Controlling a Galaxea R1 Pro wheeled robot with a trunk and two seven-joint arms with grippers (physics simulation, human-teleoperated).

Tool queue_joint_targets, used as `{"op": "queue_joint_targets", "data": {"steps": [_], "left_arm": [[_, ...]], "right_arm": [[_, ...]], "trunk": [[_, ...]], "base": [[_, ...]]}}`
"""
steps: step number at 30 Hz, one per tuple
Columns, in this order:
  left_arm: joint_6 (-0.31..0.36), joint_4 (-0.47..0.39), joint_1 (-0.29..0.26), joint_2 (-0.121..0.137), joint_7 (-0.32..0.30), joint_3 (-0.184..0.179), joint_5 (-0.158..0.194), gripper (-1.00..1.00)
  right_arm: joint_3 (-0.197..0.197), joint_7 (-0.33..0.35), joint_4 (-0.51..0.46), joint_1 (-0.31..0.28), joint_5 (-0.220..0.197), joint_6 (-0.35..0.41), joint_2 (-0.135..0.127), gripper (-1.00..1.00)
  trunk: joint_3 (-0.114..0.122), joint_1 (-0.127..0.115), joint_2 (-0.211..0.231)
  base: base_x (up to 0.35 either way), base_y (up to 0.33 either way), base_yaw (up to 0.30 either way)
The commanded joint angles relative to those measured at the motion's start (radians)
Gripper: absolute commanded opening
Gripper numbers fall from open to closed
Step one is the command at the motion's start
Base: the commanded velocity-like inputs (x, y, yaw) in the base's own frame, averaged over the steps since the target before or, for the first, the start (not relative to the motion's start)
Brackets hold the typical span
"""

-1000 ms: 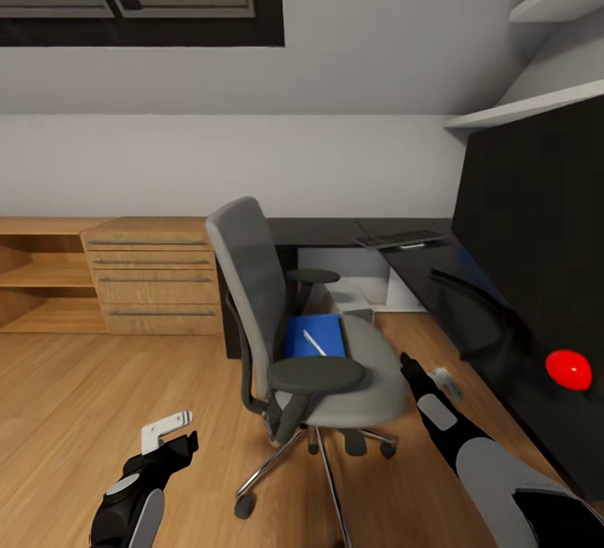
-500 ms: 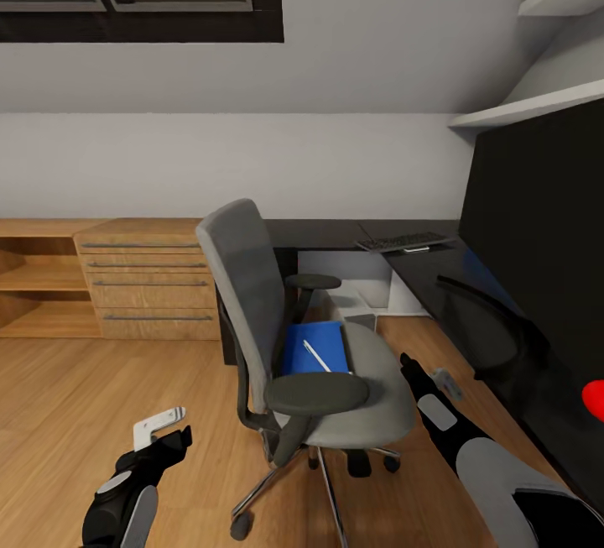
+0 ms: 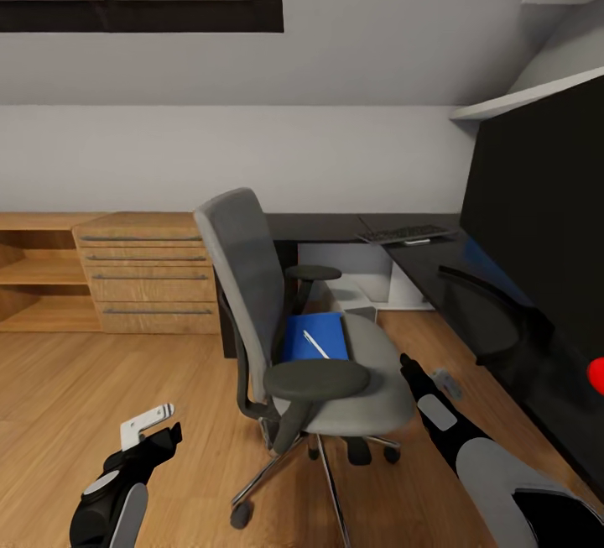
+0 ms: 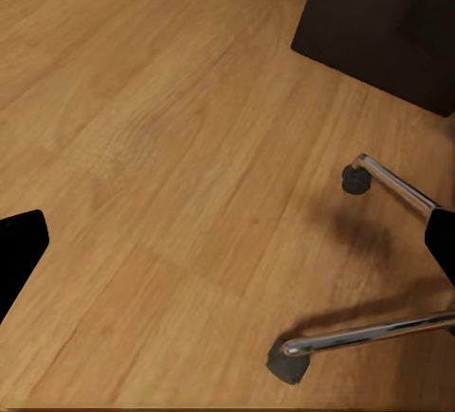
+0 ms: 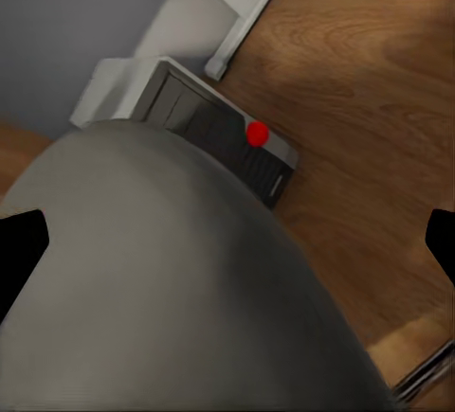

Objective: In the bedroom, organize the workspace by keeping the computer under the desk, ensuring the monitor is on the desk, placing the keyboard on the desk next to the monitor, placing the mouse on the desk next to the keyboard, moving the folder from the swivel chair onto the desk next to the mouse, stacking the notebook on top of the folder with the pen on top of the notebook, and positioning the swivel chair next to the desk.

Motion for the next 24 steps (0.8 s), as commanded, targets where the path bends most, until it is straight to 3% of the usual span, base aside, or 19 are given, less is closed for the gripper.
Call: {"op": "queue_joint_targets", "data": {"steps": [1, 6, 24], "left_arm": [[0.003, -0.001, -0.001, -0.001, 0.007, 0.001, 0.011, 1.0], [0.002, -0.002, -0.001, -0.001, 0.008, 0.001, 0.011, 1.0], [-0.002, 0.004, -0.001, 0.002, 0.003, -0.001, 0.008, 1.0]], "right_arm": [[-0.003, 0.0, 0.0, -0.001, -0.004, -0.001, 0.0, 1.0], [-0.003, 0.0, 0.0, -0.001, -0.004, -0.002, 0.0, 1.0], [-0.003, 0.002, 0.0, -0.001, -0.004, -0.003, -0.001, 1.0]], "trunk": [[-0.005, 0.0, -0.001], [-0.024, 0.002, -0.002], [-0.024, 0.002, -0.002]], "base": [[0.0, 0.0, 0.0], [0.0, 0.0, 0.0], [0.053, 0.0, 0.0]]}}
